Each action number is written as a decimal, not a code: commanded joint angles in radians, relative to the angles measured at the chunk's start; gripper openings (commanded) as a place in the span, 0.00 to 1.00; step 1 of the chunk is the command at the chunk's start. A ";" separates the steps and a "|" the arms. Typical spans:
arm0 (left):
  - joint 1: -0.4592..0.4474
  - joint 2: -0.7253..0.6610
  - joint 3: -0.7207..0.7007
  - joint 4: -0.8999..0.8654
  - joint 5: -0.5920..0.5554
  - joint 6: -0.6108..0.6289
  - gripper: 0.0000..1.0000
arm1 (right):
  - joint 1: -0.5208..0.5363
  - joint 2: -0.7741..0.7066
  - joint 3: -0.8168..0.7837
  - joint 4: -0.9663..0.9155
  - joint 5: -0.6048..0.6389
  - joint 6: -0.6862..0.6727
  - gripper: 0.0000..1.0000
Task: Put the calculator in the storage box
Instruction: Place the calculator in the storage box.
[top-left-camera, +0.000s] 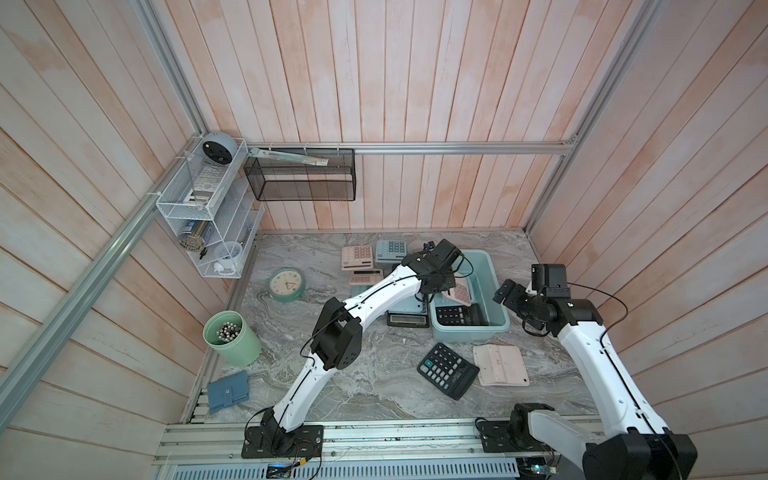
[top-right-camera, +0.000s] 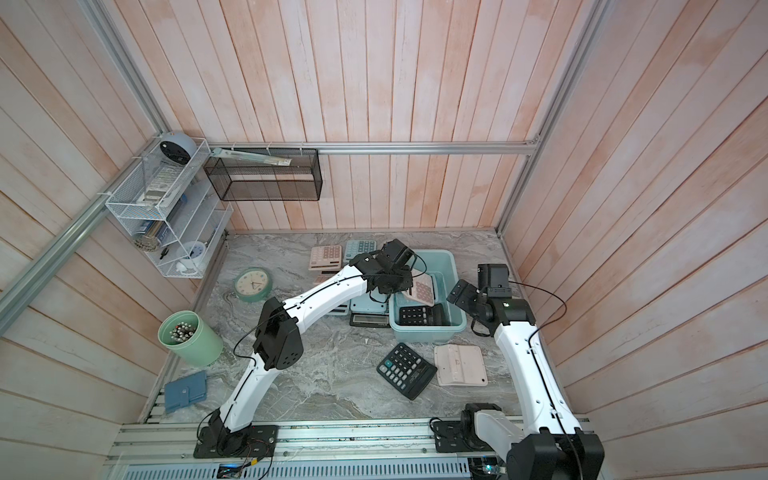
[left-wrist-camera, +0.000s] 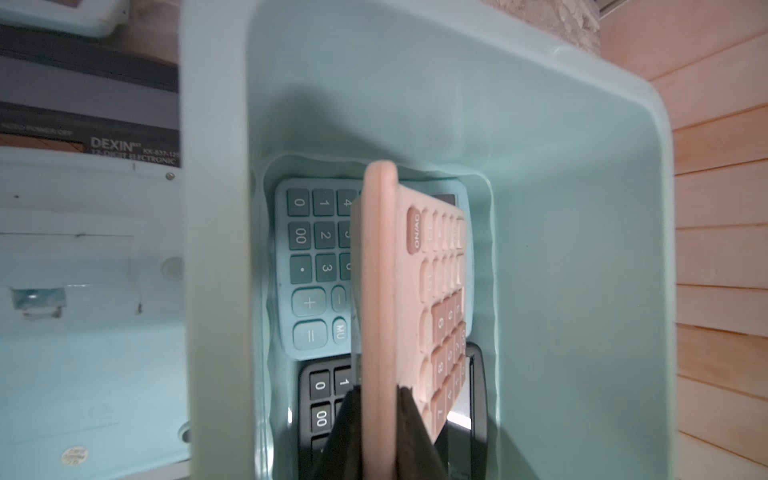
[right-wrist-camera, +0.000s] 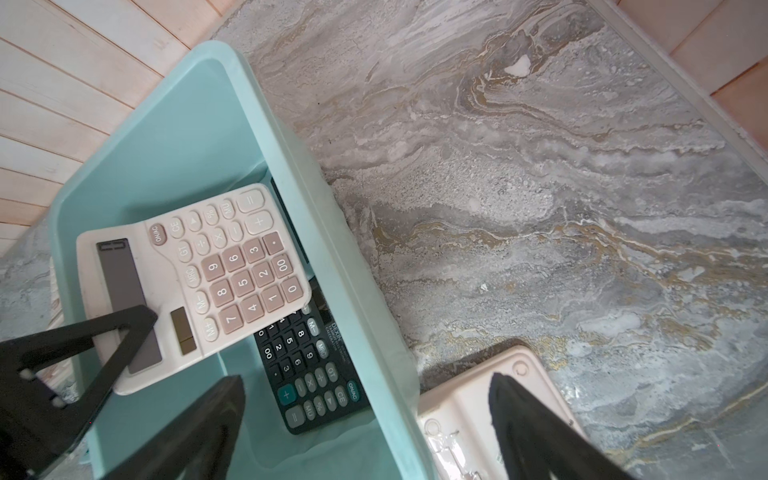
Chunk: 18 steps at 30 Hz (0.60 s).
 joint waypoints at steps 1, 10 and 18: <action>0.005 0.020 0.033 -0.014 -0.066 -0.013 0.00 | -0.003 -0.019 -0.007 0.014 -0.029 -0.009 0.98; 0.008 0.062 0.104 -0.060 -0.079 -0.035 0.05 | -0.003 -0.024 -0.004 0.017 -0.065 -0.006 0.98; 0.009 0.086 0.129 -0.070 -0.087 -0.049 0.06 | -0.002 -0.033 -0.003 0.010 -0.087 -0.007 0.98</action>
